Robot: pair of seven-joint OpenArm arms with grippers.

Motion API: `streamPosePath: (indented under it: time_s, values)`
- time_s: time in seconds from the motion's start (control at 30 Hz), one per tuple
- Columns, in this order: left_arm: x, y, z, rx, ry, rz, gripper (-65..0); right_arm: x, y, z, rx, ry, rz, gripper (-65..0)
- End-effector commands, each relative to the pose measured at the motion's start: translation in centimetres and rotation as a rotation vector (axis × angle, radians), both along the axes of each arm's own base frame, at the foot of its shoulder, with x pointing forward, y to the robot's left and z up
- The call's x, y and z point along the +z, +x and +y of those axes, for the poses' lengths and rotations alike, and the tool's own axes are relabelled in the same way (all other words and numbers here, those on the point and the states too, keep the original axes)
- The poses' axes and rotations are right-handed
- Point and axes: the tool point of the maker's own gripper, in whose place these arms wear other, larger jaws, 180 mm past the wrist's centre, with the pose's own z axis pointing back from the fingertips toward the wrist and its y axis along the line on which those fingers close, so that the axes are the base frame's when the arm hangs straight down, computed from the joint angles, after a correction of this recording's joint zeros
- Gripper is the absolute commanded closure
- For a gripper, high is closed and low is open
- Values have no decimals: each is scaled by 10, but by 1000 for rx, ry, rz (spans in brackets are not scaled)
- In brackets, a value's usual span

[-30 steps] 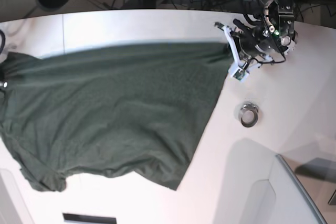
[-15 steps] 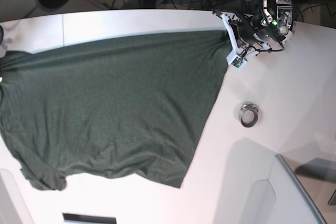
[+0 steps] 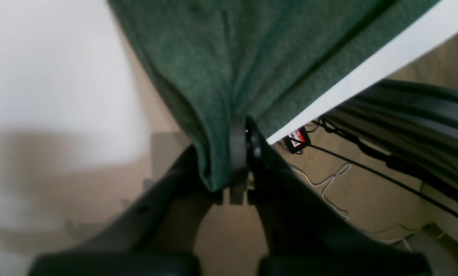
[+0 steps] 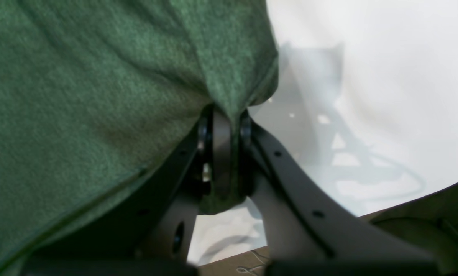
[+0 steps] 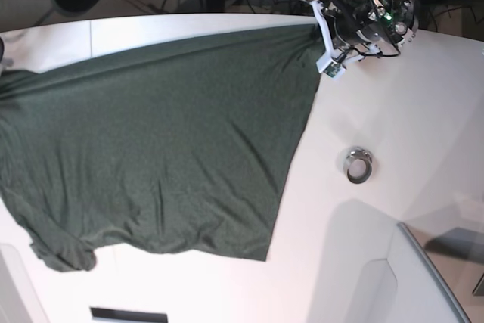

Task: Layout the t-shirt on the table in an organized manner, then fold the t-shirt properly
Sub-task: 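Release the shirt edge with the left gripper and lift it away, then lower the left gripper onto the shirt middle and pinch the fabric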

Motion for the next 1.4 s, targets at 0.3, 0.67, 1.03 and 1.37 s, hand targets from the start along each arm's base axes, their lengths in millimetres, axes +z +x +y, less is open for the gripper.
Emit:
streamPosePath:
  time_s: [0.3,0.67,1.03,1.37]
  values:
    - [17,3,9,-30,46,-42,-247,31,0,-48,-236,-84,-80,-398]
    - [72,23,93,135,262,-117,-267,37,-3,-57,-276,-83,-104,-516]
    - [100,140,51,114,142,-323,-257,89,56,-54,-202,-179,-315,-516]
    - [30,224,-108,-9,-241,-297,0,58,139,13,114,-149,-364,-150]
